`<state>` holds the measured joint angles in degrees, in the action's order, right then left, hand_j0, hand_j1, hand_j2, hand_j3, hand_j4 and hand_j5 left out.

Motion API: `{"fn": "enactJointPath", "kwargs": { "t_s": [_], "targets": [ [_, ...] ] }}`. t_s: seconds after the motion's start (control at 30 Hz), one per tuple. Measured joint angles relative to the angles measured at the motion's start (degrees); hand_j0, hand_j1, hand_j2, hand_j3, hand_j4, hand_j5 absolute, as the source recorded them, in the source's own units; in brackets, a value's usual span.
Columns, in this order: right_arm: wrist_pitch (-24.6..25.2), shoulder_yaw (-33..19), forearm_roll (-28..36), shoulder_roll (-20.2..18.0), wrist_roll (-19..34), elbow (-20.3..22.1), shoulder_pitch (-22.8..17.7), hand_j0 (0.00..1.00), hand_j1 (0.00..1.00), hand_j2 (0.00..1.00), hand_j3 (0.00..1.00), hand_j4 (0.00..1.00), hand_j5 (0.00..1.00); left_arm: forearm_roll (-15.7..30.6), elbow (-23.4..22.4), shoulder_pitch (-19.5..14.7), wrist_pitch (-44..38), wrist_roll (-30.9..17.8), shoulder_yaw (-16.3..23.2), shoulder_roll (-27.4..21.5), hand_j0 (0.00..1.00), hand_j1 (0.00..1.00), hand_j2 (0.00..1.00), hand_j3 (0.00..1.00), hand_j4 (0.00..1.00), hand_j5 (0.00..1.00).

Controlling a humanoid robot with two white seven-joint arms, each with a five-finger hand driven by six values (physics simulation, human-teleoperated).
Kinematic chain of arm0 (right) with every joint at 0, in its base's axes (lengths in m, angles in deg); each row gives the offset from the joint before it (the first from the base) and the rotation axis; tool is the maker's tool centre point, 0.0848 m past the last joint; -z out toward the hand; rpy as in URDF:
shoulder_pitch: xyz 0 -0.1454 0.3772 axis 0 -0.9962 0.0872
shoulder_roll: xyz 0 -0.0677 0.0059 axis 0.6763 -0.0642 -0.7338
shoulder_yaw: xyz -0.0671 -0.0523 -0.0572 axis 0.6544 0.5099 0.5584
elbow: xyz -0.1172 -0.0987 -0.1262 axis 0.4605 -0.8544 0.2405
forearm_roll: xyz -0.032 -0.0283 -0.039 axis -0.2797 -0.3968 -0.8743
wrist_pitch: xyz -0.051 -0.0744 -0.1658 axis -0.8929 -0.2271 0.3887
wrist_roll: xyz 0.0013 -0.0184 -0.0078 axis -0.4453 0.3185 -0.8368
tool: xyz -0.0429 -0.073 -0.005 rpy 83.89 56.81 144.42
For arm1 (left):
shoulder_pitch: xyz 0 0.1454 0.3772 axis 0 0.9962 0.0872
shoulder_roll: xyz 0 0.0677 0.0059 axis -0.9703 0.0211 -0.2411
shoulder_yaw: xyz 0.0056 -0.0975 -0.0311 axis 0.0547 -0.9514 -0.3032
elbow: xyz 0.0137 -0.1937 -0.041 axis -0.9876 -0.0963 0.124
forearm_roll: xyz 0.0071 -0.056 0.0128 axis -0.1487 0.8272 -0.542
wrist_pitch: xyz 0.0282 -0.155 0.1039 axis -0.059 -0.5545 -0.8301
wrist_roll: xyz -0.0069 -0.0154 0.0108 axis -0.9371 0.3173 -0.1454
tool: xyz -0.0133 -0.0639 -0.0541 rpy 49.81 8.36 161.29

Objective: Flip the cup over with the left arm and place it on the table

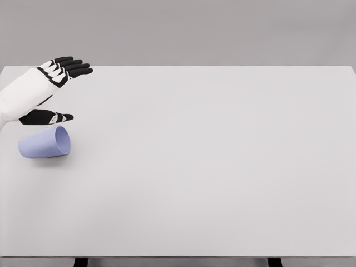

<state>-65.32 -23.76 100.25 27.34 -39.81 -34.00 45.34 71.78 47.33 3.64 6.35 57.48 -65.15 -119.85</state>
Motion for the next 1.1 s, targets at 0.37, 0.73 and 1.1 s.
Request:
{"fn": "enactJointPath", "kwargs": {
  "t_s": [0.37,0.73,1.1],
  "targets": [
    [0.0,0.0,0.0,0.0,0.0,-0.2,0.0,1.0,1.0,1.0,1.0,1.0,1.0,-1.0,0.0,0.1,0.0,0.0,0.2,0.0,1.0,1.0,1.0,1.0,1.0,1.0],
    [0.0,0.0,0.0,0.0,0.0,-0.2,0.0,1.0,1.0,1.0,1.0,1.0,1.0,-3.8,-0.4,-0.1,0.0,0.0,0.2,-0.1,1.0,1.0,1.0,1.0,1.0,1.0],
    [0.0,0.0,0.0,0.0,0.0,-0.2,0.0,1.0,1.0,1.0,1.0,1.0,1.0,-4.5,-0.8,-0.3,0.0,-0.1,0.6,-2.2,1.0,1.0,1.0,1.0,1.0,1.0]
  ]
}}
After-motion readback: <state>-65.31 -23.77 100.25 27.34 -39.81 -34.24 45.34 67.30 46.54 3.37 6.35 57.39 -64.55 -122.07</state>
